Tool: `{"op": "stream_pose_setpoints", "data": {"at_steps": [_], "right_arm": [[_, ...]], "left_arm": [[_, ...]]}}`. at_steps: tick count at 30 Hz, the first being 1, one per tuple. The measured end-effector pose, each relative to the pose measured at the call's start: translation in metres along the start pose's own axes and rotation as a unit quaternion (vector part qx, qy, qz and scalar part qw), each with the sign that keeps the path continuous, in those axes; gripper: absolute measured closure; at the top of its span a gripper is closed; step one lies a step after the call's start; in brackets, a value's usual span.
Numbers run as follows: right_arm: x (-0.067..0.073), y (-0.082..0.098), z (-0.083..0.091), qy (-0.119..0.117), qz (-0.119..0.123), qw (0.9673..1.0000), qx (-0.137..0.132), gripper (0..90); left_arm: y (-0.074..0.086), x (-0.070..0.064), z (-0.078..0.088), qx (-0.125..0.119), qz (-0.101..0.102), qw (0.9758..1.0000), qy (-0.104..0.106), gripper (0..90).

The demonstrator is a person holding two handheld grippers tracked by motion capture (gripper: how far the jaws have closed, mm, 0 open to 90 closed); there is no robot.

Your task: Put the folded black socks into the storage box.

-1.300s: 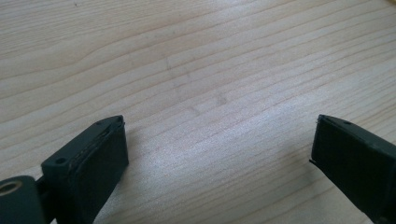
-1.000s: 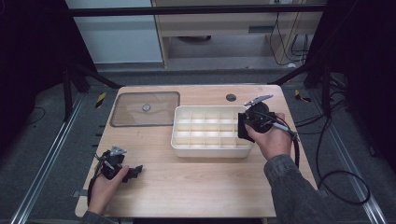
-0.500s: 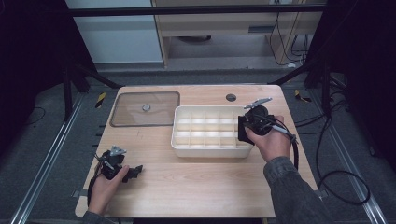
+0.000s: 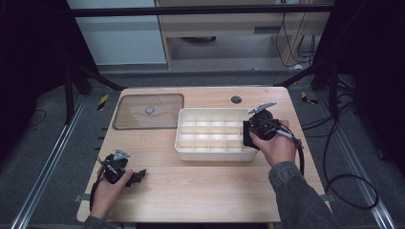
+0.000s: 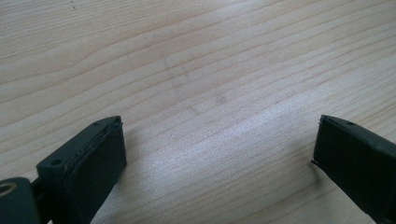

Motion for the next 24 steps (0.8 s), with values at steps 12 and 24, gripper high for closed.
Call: {"op": "stream_pose_setpoints", "data": {"at_steps": [12, 24], "right_arm": [[0.005, 0.003, -0.013, 0.009, 0.017, 0.9996, 0.022, 69.3], [0.007, 0.006, -0.026, 0.012, 0.026, 0.9989, 0.038, 69.2]], "left_arm": [[0.001, -0.002, -0.001, -0.001, -0.007, 1.0, -0.005, 1.0], [0.001, -0.002, -0.001, 0.001, -0.011, 0.9999, -0.006, 0.9]]}}
Point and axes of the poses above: each handheld gripper's, and its own axes: z roughly backward along the jaws, y roughly out of its underside, x roughly to its left, the point moved 4 cm from there along -z, roughly forward along the jaws, and after that the axes turned 4 degrees about -y, right-handed, at the moved point
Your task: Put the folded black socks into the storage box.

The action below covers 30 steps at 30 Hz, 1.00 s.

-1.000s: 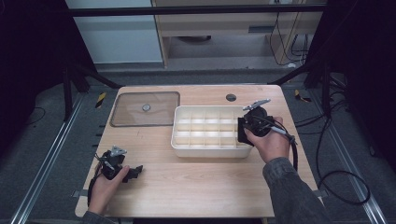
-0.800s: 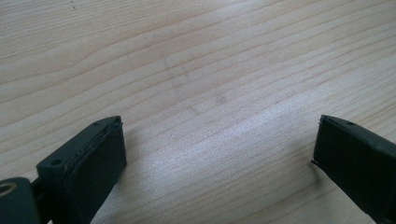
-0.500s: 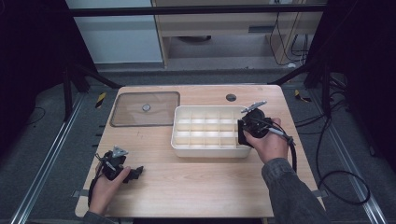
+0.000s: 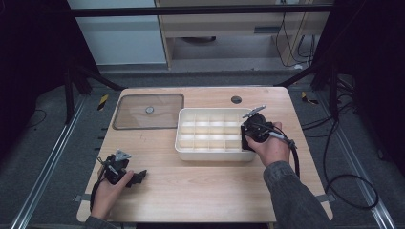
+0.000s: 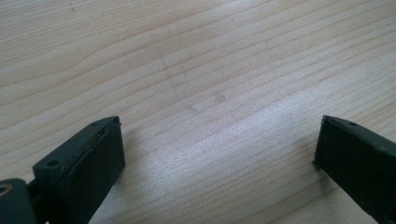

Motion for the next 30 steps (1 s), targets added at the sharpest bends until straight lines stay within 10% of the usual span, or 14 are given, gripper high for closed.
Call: {"op": "stream_pose_setpoints", "data": {"at_steps": [30], "right_arm": [[0.007, 0.009, -0.019, -0.007, -0.013, 0.9997, 0.018, 69.0]], "left_arm": [[0.0, -0.001, -0.001, 0.0, -0.003, 1.0, -0.001, 0.2]]}}
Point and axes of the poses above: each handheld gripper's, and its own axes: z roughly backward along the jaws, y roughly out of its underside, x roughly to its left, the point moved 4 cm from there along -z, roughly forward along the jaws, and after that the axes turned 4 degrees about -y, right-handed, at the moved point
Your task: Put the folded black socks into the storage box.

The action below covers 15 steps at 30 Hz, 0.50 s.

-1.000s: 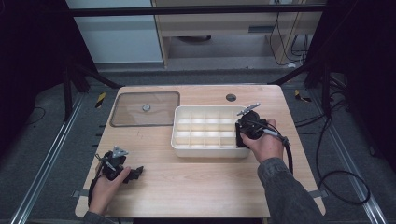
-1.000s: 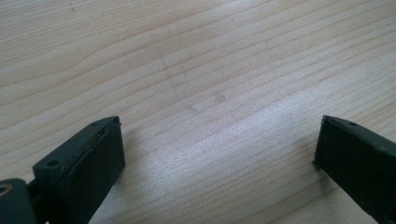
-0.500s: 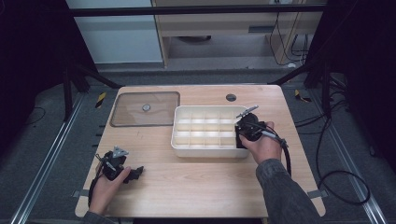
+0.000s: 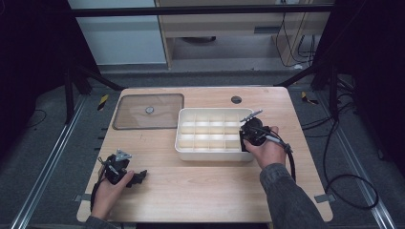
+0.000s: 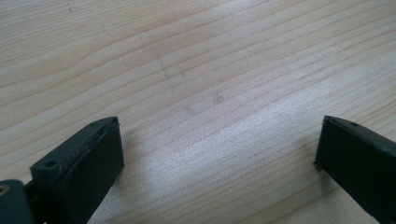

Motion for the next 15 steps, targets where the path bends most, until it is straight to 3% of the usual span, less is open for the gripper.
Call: {"op": "stream_pose_setpoints", "data": {"at_steps": [15], "right_arm": [[0.0031, 0.0041, -0.0025, -0.007, -0.011, 0.9999, 0.01, 69.6]], "left_arm": [[-0.0003, -0.0014, -0.0004, 0.0, 0.0, 1.0, 0.002, 0.0]]}}
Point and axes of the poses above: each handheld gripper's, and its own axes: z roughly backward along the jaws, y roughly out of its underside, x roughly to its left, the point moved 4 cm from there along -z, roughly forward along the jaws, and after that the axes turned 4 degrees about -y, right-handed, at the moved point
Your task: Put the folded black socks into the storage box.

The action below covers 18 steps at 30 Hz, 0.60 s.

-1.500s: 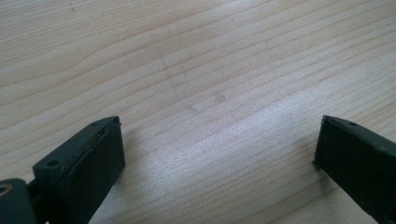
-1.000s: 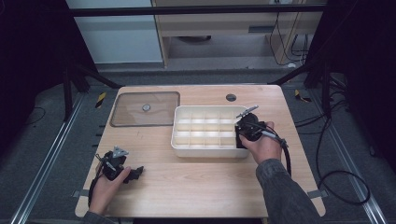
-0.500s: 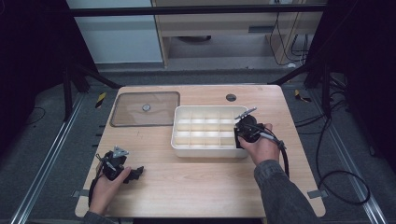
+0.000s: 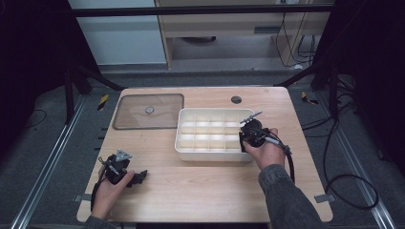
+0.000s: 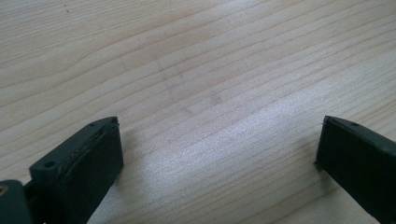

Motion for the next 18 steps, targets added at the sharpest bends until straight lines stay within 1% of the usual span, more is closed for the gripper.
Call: {"op": "stream_pose_setpoints", "data": {"at_steps": [5, 10, 16, 18], "right_arm": [[0.0008, 0.0017, 0.0001, 0.0, -0.004, 1.0, 0.002, 69.7], [0.002, 0.0022, -0.0016, 0.004, 0.002, 1.0, 0.008, 69.8], [0.0025, 0.0025, -0.0023, 0.003, 0.0, 0.9999, 0.013, 69.8], [0.0022, 0.0027, -0.0027, 0.003, 0.0, 0.9999, 0.01, 69.7]], "left_arm": [[-0.0002, -0.0006, -0.0003, -0.002, 0.002, 1.0, 0.0, 0.0], [-0.0004, -0.0009, -0.0004, -0.002, 0.001, 1.0, 0.001, 0.0], [-0.0005, -0.0014, -0.0005, -0.001, -0.001, 1.0, 0.002, 0.0], [-0.0005, -0.0016, -0.0005, -0.001, -0.002, 1.0, 0.002, 0.0]]}}
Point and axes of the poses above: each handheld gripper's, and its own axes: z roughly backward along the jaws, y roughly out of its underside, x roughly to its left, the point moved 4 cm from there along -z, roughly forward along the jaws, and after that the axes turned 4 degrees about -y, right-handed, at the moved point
